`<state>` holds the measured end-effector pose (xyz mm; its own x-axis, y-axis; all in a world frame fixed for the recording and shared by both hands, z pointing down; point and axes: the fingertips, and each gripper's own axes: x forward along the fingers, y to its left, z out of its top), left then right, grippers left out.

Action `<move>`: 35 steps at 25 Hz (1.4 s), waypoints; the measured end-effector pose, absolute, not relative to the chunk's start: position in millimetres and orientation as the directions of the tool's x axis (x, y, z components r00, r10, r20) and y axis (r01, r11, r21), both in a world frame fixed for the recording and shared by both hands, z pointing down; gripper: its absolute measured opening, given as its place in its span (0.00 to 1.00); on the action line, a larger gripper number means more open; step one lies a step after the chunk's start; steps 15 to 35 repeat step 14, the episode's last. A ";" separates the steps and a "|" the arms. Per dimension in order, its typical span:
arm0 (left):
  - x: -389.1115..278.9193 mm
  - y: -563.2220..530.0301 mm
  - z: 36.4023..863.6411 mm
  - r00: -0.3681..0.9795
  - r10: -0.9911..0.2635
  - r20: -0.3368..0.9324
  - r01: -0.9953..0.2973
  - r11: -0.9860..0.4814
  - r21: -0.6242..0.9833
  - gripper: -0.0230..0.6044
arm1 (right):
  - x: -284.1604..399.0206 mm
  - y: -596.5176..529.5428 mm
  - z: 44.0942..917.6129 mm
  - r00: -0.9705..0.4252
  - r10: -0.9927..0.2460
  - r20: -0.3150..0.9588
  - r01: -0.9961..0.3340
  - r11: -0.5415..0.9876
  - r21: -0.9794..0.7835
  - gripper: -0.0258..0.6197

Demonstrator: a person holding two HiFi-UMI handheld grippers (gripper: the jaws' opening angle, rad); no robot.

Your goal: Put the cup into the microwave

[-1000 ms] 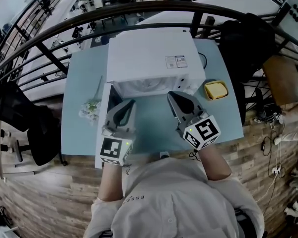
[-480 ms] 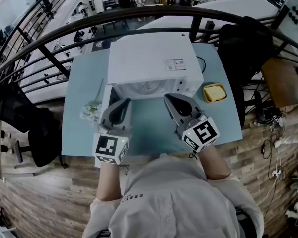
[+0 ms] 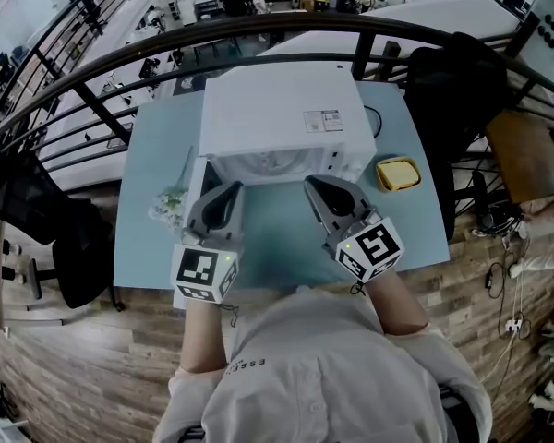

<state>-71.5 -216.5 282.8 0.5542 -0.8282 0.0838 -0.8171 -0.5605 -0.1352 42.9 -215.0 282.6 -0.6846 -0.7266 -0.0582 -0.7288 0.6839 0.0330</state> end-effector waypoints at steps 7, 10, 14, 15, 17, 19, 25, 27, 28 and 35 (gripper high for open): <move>-73.1 -216.7 289.1 0.544 -0.832 0.107 -0.822 -0.554 -0.133 0.04 | 46.8 -219.2 287.8 -0.683 -0.728 -0.058 -0.729 0.684 -0.005 0.06; -72.3 -218.1 291.8 0.544 -0.831 0.120 -0.820 -0.556 -0.134 0.04 | 48.1 -221.6 289.1 -0.681 -0.730 -0.057 -0.731 0.683 -0.007 0.06; -70.5 -220.7 292.5 0.545 -0.829 0.123 -0.818 -0.558 -0.138 0.04 | 49.9 -225.6 291.3 -0.679 -0.732 -0.056 -0.732 0.681 -0.013 0.06; -70.5 -220.7 292.5 0.545 -0.829 0.123 -0.818 -0.558 -0.138 0.04 | 49.9 -225.6 291.3 -0.679 -0.732 -0.056 -0.732 0.681 -0.013 0.06; -70.5 -220.7 292.5 0.545 -0.829 0.123 -0.818 -0.558 -0.138 0.04 | 49.9 -225.6 291.3 -0.679 -0.732 -0.056 -0.732 0.681 -0.013 0.06; -70.5 -220.7 292.5 0.545 -0.829 0.123 -0.818 -0.558 -0.138 0.04 | 49.9 -225.6 291.3 -0.679 -0.732 -0.056 -0.732 0.681 -0.013 0.06; -70.5 -220.7 292.5 0.545 -0.829 0.123 -0.818 -0.558 -0.138 0.04 | 49.9 -225.6 291.3 -0.679 -0.732 -0.056 -0.732 0.681 -0.013 0.06; -70.5 -220.7 292.5 0.545 -0.829 0.123 -0.818 -0.558 -0.138 0.04 | 49.9 -225.6 291.3 -0.679 -0.732 -0.056 -0.732 0.681 -0.013 0.06; -70.5 -220.7 292.5 0.545 -0.829 0.123 -0.818 -0.558 -0.138 0.04 | 49.9 -225.6 291.3 -0.679 -0.732 -0.056 -0.732 0.681 -0.013 0.06; -70.5 -220.7 292.5 0.545 -0.829 0.123 -0.818 -0.558 -0.138 0.04 | 49.9 -225.6 291.3 -0.679 -0.732 -0.056 -0.732 0.681 -0.013 0.06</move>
